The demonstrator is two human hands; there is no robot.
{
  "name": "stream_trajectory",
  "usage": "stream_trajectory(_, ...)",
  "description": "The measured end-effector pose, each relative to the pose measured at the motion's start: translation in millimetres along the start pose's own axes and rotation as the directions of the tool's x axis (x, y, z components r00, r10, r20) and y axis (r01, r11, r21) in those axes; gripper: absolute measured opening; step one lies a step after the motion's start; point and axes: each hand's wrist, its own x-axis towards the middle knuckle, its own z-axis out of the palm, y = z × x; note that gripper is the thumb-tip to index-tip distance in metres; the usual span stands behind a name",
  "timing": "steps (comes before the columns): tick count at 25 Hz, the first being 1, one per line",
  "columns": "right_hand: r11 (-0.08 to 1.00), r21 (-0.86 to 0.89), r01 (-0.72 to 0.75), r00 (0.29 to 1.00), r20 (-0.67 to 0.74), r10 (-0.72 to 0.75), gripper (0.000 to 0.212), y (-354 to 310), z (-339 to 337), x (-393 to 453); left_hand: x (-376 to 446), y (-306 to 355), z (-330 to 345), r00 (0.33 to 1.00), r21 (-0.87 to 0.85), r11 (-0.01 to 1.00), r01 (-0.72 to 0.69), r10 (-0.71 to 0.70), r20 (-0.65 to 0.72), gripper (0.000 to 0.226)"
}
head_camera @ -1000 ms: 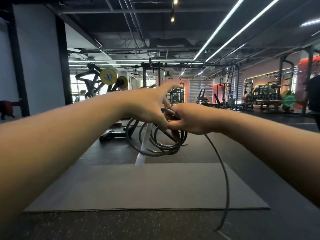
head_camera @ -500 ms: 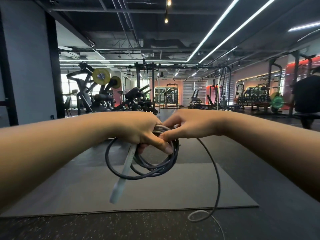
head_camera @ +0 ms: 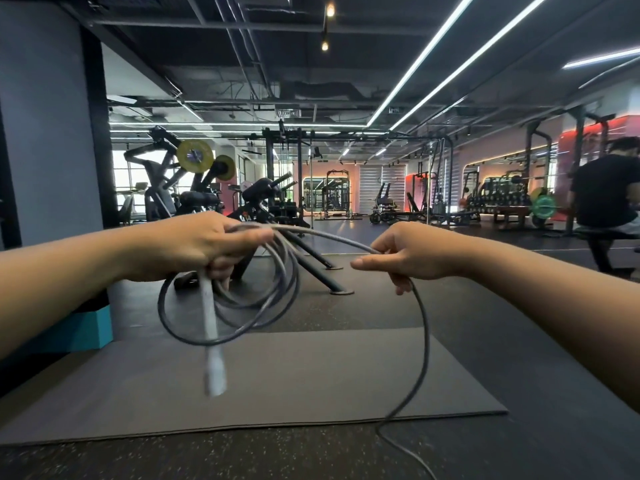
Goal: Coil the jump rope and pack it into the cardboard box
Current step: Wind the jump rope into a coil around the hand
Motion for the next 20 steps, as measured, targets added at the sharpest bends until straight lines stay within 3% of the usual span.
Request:
stream_trajectory(2,0.967,0.254,0.004,0.997,-0.073,0.015,0.051,0,6,4,2,-2,4,0.994,-0.412,0.91,-0.046,0.0,-0.111,0.05)
stream_trajectory(4,0.835,0.55,0.032,0.994,-0.107,0.032,0.042,-4,17,9,8,2,16,0.97,-0.723,0.68,-0.121,-0.073,-0.231,0.048)
stream_trajectory(7,0.607,0.791,0.073,0.996,-0.086,-0.007,0.018,-13,43,13,18,24,36,0.908,-0.923,0.269,-0.277,-0.241,-0.342,0.049)
stream_trajectory(9,0.442,0.893,0.083,0.996,-0.065,-0.054,0.037,-27,63,15,28,37,50,0.816,-0.905,0.121,-0.409,-0.395,-0.422,0.054)
stream_trajectory(11,0.315,0.941,0.123,0.991,-0.099,-0.092,0.046,-48,81,23,37,47,63,0.728,-0.876,0.076,-0.477,-0.524,-0.442,0.06)
stream_trajectory(13,0.256,0.942,0.217,0.976,-0.21,-0.053,0.042,-71,91,36,38,53,77,0.691,-0.888,0.093,-0.451,-0.593,-0.413,0.063)
stream_trajectory(15,0.154,0.94,0.303,0.941,-0.321,0.108,0.031,-90,96,47,34,52,90,0.669,-0.912,0.202,-0.358,-0.625,-0.401,0.065)
stream_trajectory(17,0.075,0.945,0.317,0.897,-0.325,0.299,0.025,-99,95,53,32,44,103,0.678,-0.917,0.257,-0.304,-0.618,-0.398,0.063)
stream_trajectory(18,0.102,0.949,0.297,0.879,-0.314,0.359,0.024,-100,94,55,31,38,107,0.687,-0.922,0.264,-0.285,-0.615,-0.388,0.061)
stream_trajectory(20,0.23,0.946,0.231,0.864,-0.307,0.398,0.026,-94,91,58,26,21,111,0.706,-0.906,0.374,-0.197,-0.588,-0.396,0.052)
